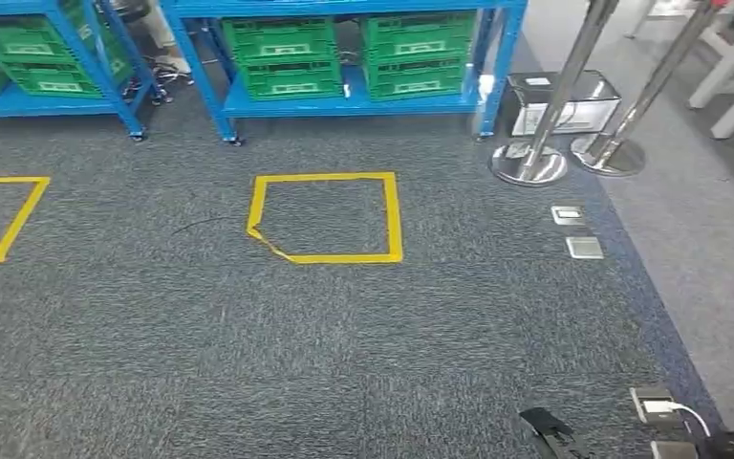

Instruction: Take the parts from the cabinet and place them on the table.

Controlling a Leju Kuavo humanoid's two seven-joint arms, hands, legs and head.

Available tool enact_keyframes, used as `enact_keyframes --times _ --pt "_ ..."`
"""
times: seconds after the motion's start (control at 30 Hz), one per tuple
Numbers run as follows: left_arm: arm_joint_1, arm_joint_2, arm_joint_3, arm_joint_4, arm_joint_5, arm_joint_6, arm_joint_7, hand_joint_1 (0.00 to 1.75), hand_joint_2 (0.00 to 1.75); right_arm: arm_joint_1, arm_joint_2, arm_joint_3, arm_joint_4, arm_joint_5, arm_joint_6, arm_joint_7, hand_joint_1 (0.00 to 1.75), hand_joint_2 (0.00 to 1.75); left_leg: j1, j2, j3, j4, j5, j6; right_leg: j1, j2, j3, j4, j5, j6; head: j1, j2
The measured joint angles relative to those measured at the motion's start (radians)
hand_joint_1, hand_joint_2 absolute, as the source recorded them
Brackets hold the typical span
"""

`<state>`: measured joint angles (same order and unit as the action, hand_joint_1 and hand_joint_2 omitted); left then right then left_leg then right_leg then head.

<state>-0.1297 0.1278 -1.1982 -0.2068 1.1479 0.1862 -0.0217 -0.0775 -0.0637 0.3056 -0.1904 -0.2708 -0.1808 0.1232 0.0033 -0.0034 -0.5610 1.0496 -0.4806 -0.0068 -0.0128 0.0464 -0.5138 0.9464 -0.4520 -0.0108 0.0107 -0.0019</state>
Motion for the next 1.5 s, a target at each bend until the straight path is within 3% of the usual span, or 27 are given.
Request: enact_keyframes --times 0.03,0.1,0.13,0.17,0.5,0.53,0.57,0.63,0.67,0.7,0.73,0.8,0.83,0.87,0.9,0.93,1.0,1.03,1.07,1.2,1.23,1.3,1.33,1.37,1.4,1.43,1.5 --pt "0.0 0.001 0.0 0.0 0.001 0.0 0.0 0.0 0.0 0.0 0.0 0.0 0.0 0.0 0.0 -0.008 0.0 0.0 0.0 -0.019 0.044 -0.091 0.033 0.008 0.0 0.001 0.0 0.0 0.0 0.0 -0.002 0.0" --pt "-0.005 0.003 0.0 0.0 0.003 0.0 0.0 0.0 0.0 0.0 0.0 0.0 0.0 -0.004 0.001 -0.022 0.0 0.0 -0.004 -0.018 0.051 -0.121 0.028 0.013 0.006 0.011 -0.006 0.003 0.0 0.011 0.0 0.0" --pt "-0.005 0.002 0.0 0.0 0.004 0.0 0.0 0.0 0.0 0.0 -0.002 0.0 0.0 -0.003 0.001 -0.024 0.0 0.0 0.001 -0.018 0.051 -0.129 0.031 0.007 0.013 0.01 -0.008 0.009 -0.013 0.003 0.002 0.0" --pt "-0.005 0.001 0.0 0.0 0.004 0.0 -0.001 0.0 0.0 0.001 -0.002 0.0 0.0 -0.003 0.001 -0.022 0.0 0.0 -0.001 -0.017 0.052 -0.127 0.029 0.003 0.01 0.009 -0.008 0.008 -0.007 -0.021 0.003 0.0" --pt "-0.004 0.001 0.0 0.0 0.001 0.002 0.0 0.0 0.0 0.001 -0.003 0.001 0.0 -0.002 0.002 -0.018 0.0 0.0 -0.01 -0.018 0.051 -0.122 0.028 0.018 0.002 0.009 0.0 -0.005 -0.001 0.008 0.012 0.0" --pt "-0.004 0.002 0.0 0.0 0.0 0.002 0.001 0.0 0.0 0.001 -0.003 0.002 0.0 -0.002 0.002 -0.018 0.0 0.0 -0.017 -0.019 0.049 -0.115 0.025 0.029 -0.006 0.009 0.001 -0.01 0.0 0.026 0.01 0.0" --pt "-0.004 0.003 0.0 0.0 0.0 0.002 0.001 0.0 0.0 0.001 -0.003 0.003 0.0 -0.002 0.002 -0.017 0.0 0.0 -0.016 -0.018 0.048 -0.113 0.024 0.034 -0.005 0.011 0.001 -0.01 0.001 0.034 0.008 0.0" --pt "-0.005 0.003 0.0 0.0 0.0 0.002 0.001 0.0 0.0 0.001 -0.003 0.005 0.0 -0.003 0.001 -0.017 0.0 0.0 -0.017 -0.018 0.049 -0.116 0.025 0.037 -0.005 0.013 0.001 -0.012 0.002 0.038 0.007 0.0" --pt "-0.006 0.003 0.0 0.0 0.0 0.002 0.001 0.0 0.0 0.0 -0.003 0.006 0.0 -0.003 0.0 -0.017 0.0 0.0 -0.007 -0.016 0.055 -0.133 0.031 0.044 0.0 0.015 0.002 -0.013 0.0 0.044 0.007 0.0" --pt "-0.006 0.002 0.0 0.0 0.0 0.002 0.001 0.0 0.0 0.002 -0.004 0.006 0.0 -0.003 0.0 -0.017 0.0 0.0 -0.002 -0.006 0.065 -0.146 0.037 0.045 -0.003 -0.003 -0.001 0.006 -0.01 0.042 0.008 0.0" --pt "-0.005 0.001 0.0 0.0 0.0 0.002 0.001 0.0 0.0 0.001 -0.004 0.006 0.0 -0.003 0.0 -0.017 0.0 0.0 0.0 -0.005 0.071 -0.155 0.038 0.051 -0.001 -0.023 -0.025 0.058 -0.044 0.042 0.013 0.0" --pt "-0.003 0.002 0.0 0.0 0.0 0.002 0.001 0.0 0.0 0.0 -0.005 0.007 0.0 -0.003 -0.001 -0.018 0.0 0.0 0.001 0.002 0.072 -0.155 0.036 0.052 -0.007 -0.034 -0.111 0.226 -0.121 0.048 0.025 0.0" --pt "-0.002 0.002 0.0 0.0 0.0 0.002 0.001 0.0 0.0 0.001 -0.005 0.008 0.0 -0.003 -0.002 -0.018 0.0 0.0 0.001 0.005 0.072 -0.154 0.033 0.049 -0.01 -0.036 -0.151 0.301 -0.145 0.052 0.026 0.0" --pt "-0.002 0.002 0.0 0.0 0.0 0.002 0.001 0.0 0.0 0.003 -0.005 0.008 0.0 -0.003 -0.002 -0.018 0.0 0.0 0.003 0.005 0.074 -0.154 0.03 0.045 -0.014 -0.037 -0.167 0.327 -0.142 0.056 0.026 0.0" --pt "-0.001 0.002 0.0 0.0 -0.001 0.002 0.001 0.0 0.0 0.004 -0.005 0.008 0.0 -0.003 -0.002 -0.018 0.0 0.0 0.005 0.006 0.078 -0.152 0.027 0.04 -0.018 -0.038 -0.158 0.3 -0.113 0.061 0.029 0.0" --pt "0.0 0.001 0.0 0.0 -0.001 0.001 0.001 0.0 0.0 0.004 -0.005 0.009 0.0 -0.003 -0.002 -0.019 0.0 0.0 0.01 0.007 0.083 -0.15 0.022 0.032 -0.021 -0.041 -0.125 0.233 -0.069 0.064 0.029 0.0" --pt "0.0 0.001 0.0 0.0 -0.002 0.001 0.001 0.0 0.0 0.003 -0.005 0.009 0.0 -0.003 -0.002 -0.019 0.0 0.0 0.018 0.008 0.095 -0.137 0.004 0.013 -0.031 -0.05 -0.023 0.026 0.018 0.077 0.031 0.0" --pt "-0.001 0.01 0.0 0.001 -0.002 0.001 0.001 0.0 0.0 0.002 -0.003 0.01 0.0 -0.003 -0.002 -0.019 0.0 0.0 0.016 0.007 0.094 -0.134 -0.002 0.004 -0.021 -0.045 -0.015 0.02 -0.011 0.079 0.041 0.0" --pt "-0.002 0.008 0.0 0.001 -0.002 0.001 0.001 0.0 0.0 0.002 -0.003 0.01 0.0 -0.003 -0.002 -0.019 0.0 0.0 0.012 0.007 0.093 -0.128 -0.006 -0.003 -0.024 -0.038 -0.014 0.017 -0.008 0.062 0.039 0.0" --pt "-0.004 0.005 0.0 0.001 -0.002 0.0 0.001 0.0 0.0 0.002 -0.003 0.01 0.0 -0.003 -0.002 -0.019 0.0 0.0 0.022 0.007 0.109 -0.13 -0.018 -0.022 -0.017 -0.032 -0.002 0.018 -0.019 0.027 0.019 0.0" --pt "-0.006 0.005 0.0 0.001 -0.002 0.0 0.0 0.0 0.0 0.002 -0.003 0.01 0.0 -0.003 -0.002 -0.019 0.0 0.0 0.022 0.007 0.084 -0.076 -0.041 -0.023 -0.016 -0.033 0.004 0.018 -0.023 0.02 0.008 0.0" --pt "-0.006 0.005 0.0 0.001 -0.002 0.0 0.0 0.0 0.0 0.001 -0.003 0.01 0.0 -0.003 -0.002 -0.019 0.0 0.0 0.018 0.007 -0.026 0.113 -0.114 -0.025 -0.012 -0.034 0.009 0.017 -0.03 0.01 -0.001 0.0" --pt "-0.005 0.005 0.0 0.001 -0.002 0.0 0.0 0.0 0.0 0.001 -0.003 0.01 0.0 -0.003 -0.002 -0.019 0.0 0.0 0.018 0.007 -0.08 0.199 -0.137 -0.024 -0.008 -0.033 0.012 0.017 -0.035 0.005 -0.002 0.0" --pt "-0.002 0.005 0.0 0.001 -0.002 0.0 0.0 0.0 0.0 0.002 -0.003 0.01 0.0 -0.003 -0.002 -0.018 0.0 0.0 0.018 0.007 -0.118 0.248 -0.138 -0.021 -0.005 -0.032 0.017 0.017 -0.039 0.001 -0.002 0.0" --pt "0.002 0.005 0.0 0.001 0.0 0.0 0.001 0.0 0.0 0.003 -0.003 0.01 0.0 -0.003 -0.002 -0.018 0.0 0.0 0.017 0.007 -0.13 0.24 -0.11 -0.014 -0.003 -0.029 0.024 0.017 -0.045 0.0 -0.002 0.0" --pt "0.004 0.005 0.0 0.001 0.0 0.0 0.001 0.0 0.0 0.003 -0.003 0.01 0.0 -0.003 -0.002 -0.018 0.0 0.0 0.014 0.007 -0.113 0.179 -0.061 -0.006 -0.001 -0.025 0.032 0.016 -0.051 0.0 -0.002 0.0" --pt "0.002 0.006 0.0 0.001 0.0 0.0 0.001 0.0 0.0 0.002 -0.003 0.011 0.0 -0.003 -0.002 -0.019 0.0 0.0 0.004 0.006 -0.033 -0.018 0.04 0.016 0.002 -0.021 0.047 0.015 -0.061 0.002 -0.006 0.0"
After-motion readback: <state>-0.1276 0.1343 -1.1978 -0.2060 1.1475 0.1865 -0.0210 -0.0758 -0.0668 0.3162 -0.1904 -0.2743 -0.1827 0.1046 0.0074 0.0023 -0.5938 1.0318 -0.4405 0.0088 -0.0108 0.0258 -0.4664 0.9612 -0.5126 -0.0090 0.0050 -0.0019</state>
